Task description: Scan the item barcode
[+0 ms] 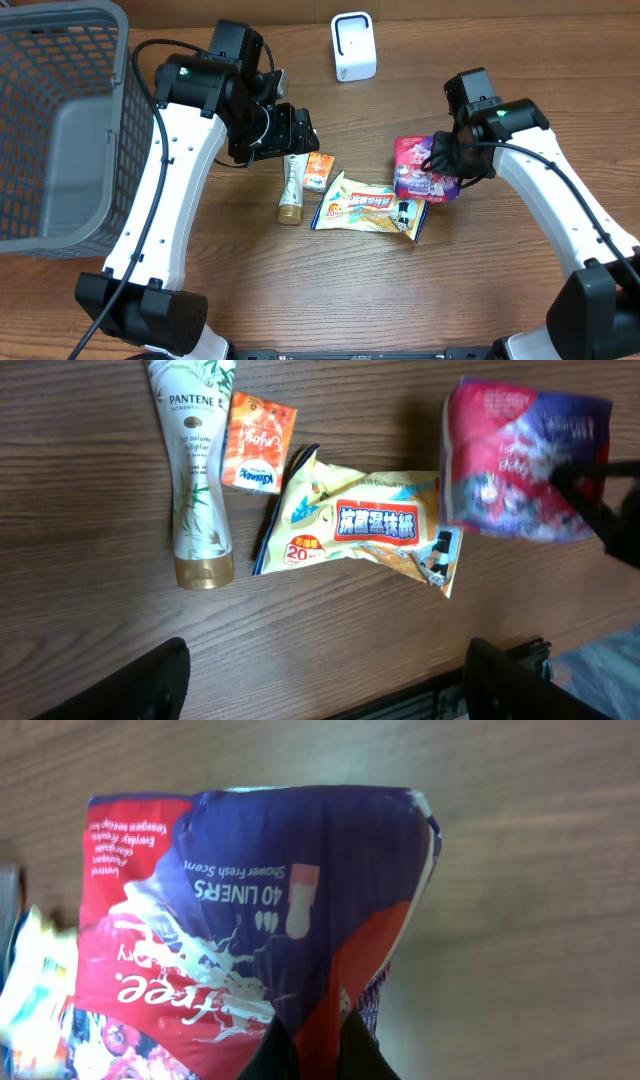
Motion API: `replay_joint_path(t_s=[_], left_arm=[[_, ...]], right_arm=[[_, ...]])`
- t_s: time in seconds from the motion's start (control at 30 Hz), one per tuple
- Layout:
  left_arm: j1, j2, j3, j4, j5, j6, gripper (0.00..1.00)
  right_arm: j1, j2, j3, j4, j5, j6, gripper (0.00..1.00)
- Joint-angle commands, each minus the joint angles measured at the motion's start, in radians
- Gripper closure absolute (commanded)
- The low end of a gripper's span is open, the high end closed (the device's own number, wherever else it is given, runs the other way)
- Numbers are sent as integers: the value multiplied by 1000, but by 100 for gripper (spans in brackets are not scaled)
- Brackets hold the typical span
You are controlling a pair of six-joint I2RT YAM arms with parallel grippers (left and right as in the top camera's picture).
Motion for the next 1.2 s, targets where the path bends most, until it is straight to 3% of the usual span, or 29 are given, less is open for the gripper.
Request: replay_joint_path(t_s=[0.0, 0.3, 0.57, 1.0, 1.17], left_arm=[[-6, -2, -4, -5, 13, -3, 23], [-7, -2, -5, -11, 13, -3, 19], [-6, -2, -4, -30, 13, -3, 19], [-6, -2, -5, -29, 9, -3, 18], [-6, -2, -5, -32, 10, -3, 18]], right_arm=[[-35, -10, -60, 124, 37, 26, 96], [-64, 15, -129, 380, -4, 29, 96], [-38, 141, -182, 524, -311, 21, 96], [198, 187, -175, 405, -407, 45, 96], [199, 171, -103, 317, -340, 47, 96]])
